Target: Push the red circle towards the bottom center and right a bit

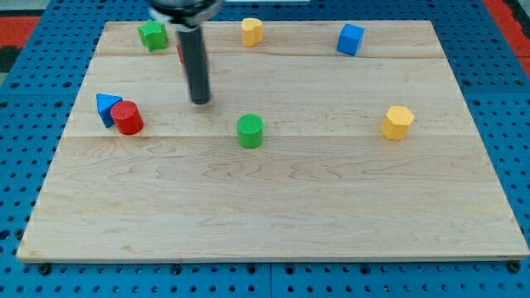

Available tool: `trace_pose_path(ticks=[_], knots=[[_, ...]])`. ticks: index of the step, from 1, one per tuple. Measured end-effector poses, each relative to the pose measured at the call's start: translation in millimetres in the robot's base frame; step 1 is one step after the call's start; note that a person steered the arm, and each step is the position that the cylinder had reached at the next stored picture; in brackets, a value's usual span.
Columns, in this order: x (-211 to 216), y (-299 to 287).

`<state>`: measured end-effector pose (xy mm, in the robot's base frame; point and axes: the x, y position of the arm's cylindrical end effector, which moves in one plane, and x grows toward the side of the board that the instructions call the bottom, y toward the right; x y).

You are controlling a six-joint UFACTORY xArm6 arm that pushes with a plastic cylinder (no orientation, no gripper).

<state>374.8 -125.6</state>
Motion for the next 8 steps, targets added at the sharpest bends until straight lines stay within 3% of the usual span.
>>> trace_pose_path(ticks=[2,4,6,8], knots=[[-12.5,-70.6],[57.9,-86.9],[129.5,35.4],[171.1,10.9]])
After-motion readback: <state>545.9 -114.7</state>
